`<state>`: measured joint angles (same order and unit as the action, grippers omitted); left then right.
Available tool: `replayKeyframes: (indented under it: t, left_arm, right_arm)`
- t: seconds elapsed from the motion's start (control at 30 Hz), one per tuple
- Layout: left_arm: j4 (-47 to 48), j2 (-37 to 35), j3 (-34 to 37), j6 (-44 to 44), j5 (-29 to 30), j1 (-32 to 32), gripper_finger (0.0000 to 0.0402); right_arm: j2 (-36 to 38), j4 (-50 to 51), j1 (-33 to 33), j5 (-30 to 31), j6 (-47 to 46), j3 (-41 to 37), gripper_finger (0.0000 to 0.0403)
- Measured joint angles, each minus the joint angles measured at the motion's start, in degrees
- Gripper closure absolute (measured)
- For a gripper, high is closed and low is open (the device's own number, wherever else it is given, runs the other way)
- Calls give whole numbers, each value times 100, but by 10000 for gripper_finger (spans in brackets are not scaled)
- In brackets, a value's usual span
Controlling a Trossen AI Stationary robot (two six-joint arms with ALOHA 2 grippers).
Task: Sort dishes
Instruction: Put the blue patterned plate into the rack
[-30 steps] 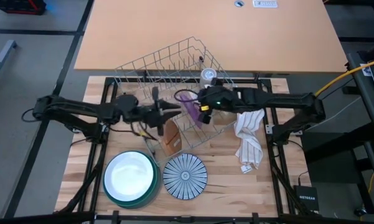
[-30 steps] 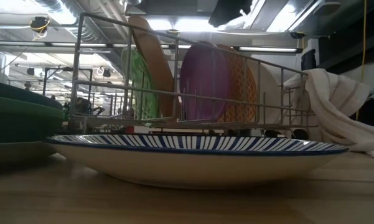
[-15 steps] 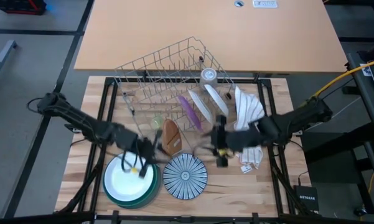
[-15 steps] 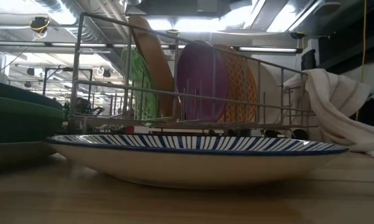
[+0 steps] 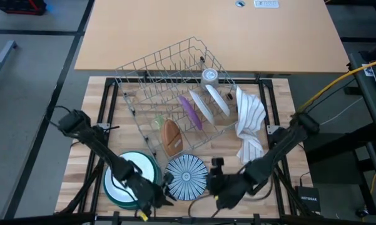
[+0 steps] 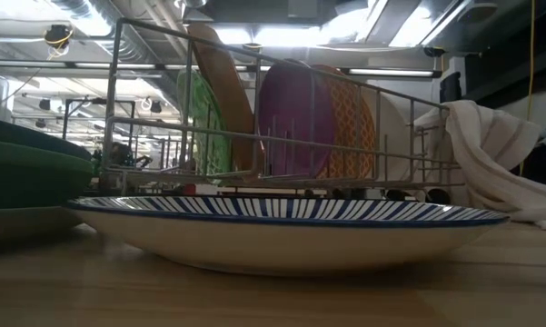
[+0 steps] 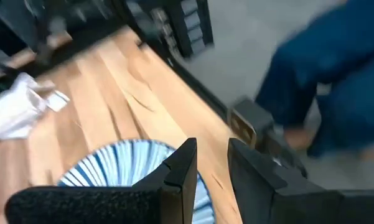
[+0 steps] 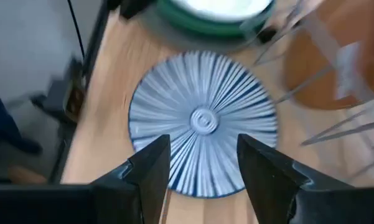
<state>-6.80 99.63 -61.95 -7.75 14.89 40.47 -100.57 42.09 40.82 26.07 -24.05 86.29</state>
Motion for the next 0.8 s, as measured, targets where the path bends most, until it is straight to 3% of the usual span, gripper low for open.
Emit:
replayKeyframes:
  t: [0.23,0.47,0.8]
  left_arm:
    - [1366,527,-770,438,284,124,321]
    - [1387,540,-776,842,485,107,321]
    - [1548,540,-776,939,712,75,321]
  right_arm:
    - [-1153,0,283,-20,456,-3,212]
    - [-1790,-7,267,-50,806,-3,212]
    - [-2218,-25,267,482,1390,-1,212]
